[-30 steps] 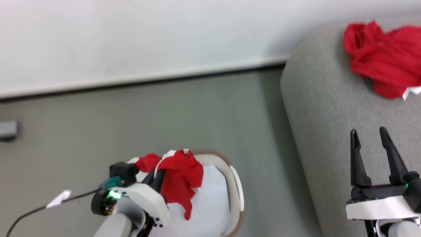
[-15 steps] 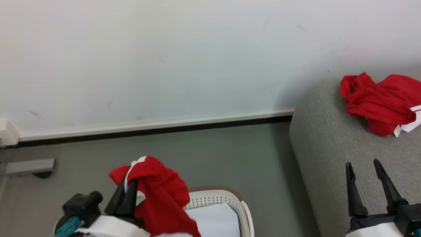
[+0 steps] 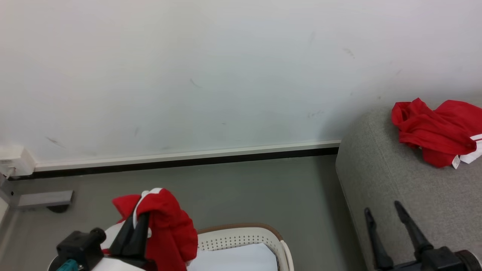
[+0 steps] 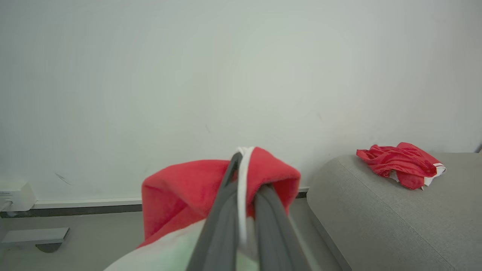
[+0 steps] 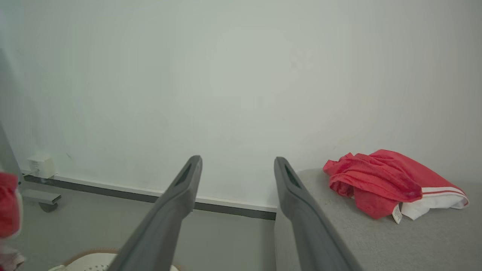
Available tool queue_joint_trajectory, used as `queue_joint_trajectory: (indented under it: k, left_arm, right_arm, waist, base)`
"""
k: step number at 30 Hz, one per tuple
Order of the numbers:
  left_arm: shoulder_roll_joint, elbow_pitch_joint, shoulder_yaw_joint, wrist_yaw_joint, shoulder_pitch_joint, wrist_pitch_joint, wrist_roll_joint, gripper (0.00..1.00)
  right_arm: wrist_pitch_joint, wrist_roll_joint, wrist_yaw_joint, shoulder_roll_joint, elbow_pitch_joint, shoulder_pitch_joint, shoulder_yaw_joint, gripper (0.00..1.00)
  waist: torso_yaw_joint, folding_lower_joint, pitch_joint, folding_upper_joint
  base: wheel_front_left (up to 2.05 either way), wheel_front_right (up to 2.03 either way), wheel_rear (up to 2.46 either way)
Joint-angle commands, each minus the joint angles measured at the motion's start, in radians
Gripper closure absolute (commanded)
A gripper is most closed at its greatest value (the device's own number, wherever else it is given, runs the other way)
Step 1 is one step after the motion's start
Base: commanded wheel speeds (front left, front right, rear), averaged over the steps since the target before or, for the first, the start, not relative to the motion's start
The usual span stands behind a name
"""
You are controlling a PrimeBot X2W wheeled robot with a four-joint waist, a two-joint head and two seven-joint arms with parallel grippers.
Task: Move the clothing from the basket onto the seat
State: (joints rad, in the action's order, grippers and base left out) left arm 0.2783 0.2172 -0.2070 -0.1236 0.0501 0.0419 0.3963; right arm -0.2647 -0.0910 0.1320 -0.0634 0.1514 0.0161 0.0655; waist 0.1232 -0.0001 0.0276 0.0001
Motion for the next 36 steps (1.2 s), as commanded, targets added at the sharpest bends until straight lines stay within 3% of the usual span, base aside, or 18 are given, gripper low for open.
queue_joint_trajectory:
  k: [1, 11, 14, 19, 36]
  left_arm:
    - [0.011, 0.010, -0.005, 0.002, 0.006, -0.005, 0.003, 1.00]
    - [-0.001, 0.022, -0.088, 0.046, -0.094, -0.056, -0.024, 1.00]
    - [-0.009, 0.012, -0.114, 0.061, -0.125, -0.062, -0.026, 1.00]
    - [-0.059, -0.017, -0.202, 0.101, -0.206, -0.074, -0.041, 1.00]
    - [-0.118, 0.016, -0.376, 0.182, -0.252, -0.140, -0.026, 1.00]
  right_arm:
    - [0.001, -0.013, -0.003, -0.015, 0.003, 0.002, 0.039, 0.00]
    - [0.001, -0.140, -0.003, -0.121, 0.017, 0.163, 0.440, 0.00]
    - [0.001, -0.172, -0.003, -0.131, 0.020, 0.204, 0.511, 0.00]
    - [0.001, -0.253, -0.003, -0.146, 0.037, 0.297, 0.670, 0.00]
    - [0.001, -0.319, -0.003, -0.129, 0.128, 0.369, 0.749, 0.00]
  waist:
    - [0.003, 0.0001, -0.002, -0.0001]
    - [0.008, 0.0001, -0.019, -0.0001]
    - [0.006, 0.0001, -0.021, -0.0001]
    - [0.001, 0.0001, -0.017, -0.0001]
    - [0.009, 0.0001, -0.010, -0.0001]
  base:
    - [0.00, 0.00, 0.00]
    - [0.00, 0.00, 0.00]
    - [0.00, 0.00, 0.00]
    - [0.00, 0.00, 0.00]
    - [0.00, 0.00, 0.00]
